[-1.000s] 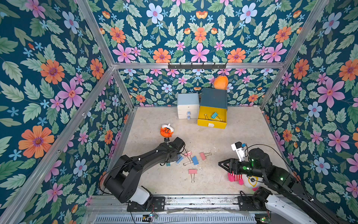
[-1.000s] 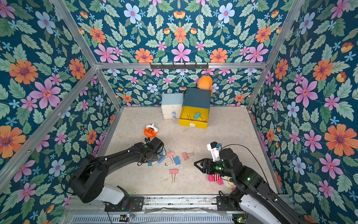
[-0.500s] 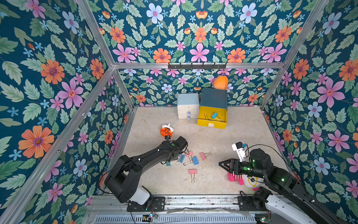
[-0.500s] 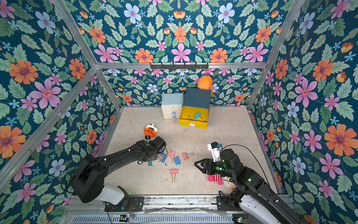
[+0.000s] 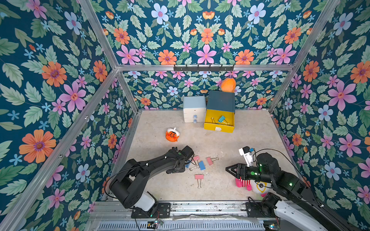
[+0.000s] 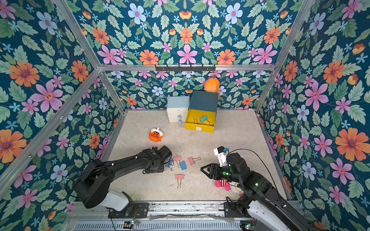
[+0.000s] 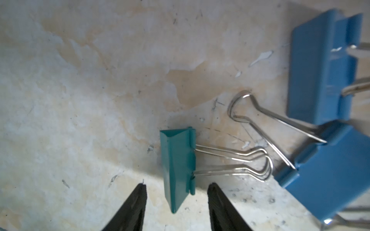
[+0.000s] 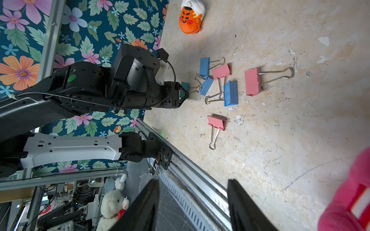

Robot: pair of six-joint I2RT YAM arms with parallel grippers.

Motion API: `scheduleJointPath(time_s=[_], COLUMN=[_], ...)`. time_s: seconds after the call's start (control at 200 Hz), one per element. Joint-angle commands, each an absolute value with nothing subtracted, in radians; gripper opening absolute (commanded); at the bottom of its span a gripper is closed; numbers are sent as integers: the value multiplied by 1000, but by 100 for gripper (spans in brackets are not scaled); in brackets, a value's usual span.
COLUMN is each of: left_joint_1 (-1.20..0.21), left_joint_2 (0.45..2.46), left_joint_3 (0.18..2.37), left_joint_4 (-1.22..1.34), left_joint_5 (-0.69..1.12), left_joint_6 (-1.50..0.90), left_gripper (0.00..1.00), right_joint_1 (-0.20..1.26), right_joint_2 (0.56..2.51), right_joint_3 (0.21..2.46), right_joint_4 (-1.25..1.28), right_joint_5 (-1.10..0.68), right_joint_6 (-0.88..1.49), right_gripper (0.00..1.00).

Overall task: Put the binder clips in the drawer according to color
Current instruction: Pick up the binder clip at the center of the board.

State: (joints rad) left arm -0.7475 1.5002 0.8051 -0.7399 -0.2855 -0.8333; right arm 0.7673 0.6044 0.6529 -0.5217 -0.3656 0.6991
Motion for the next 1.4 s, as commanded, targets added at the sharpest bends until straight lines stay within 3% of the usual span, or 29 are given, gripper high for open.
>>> scheduleJointPath(time_s=[0.0, 0.72, 1.395], left_joint_1=[-746, -616, -577], left_joint_2=[1477, 1252, 1240], left_joint_3=[786, 524, 477], left_joint_4=[-729, -357, -250], left_joint_5=[-309, -128, -66], left_joint_6=[-852, -816, -807], left_gripper=[56, 58, 21], right_joint_1=[767, 768, 768], right_joint_2=[605, 619, 618], right_joint_3=[650, 653, 647], right_joint_4=[-489, -467, -468], right_joint_5=[-364, -382, -379], right_joint_6=[703, 715, 724], right_gripper=[57, 57, 57])
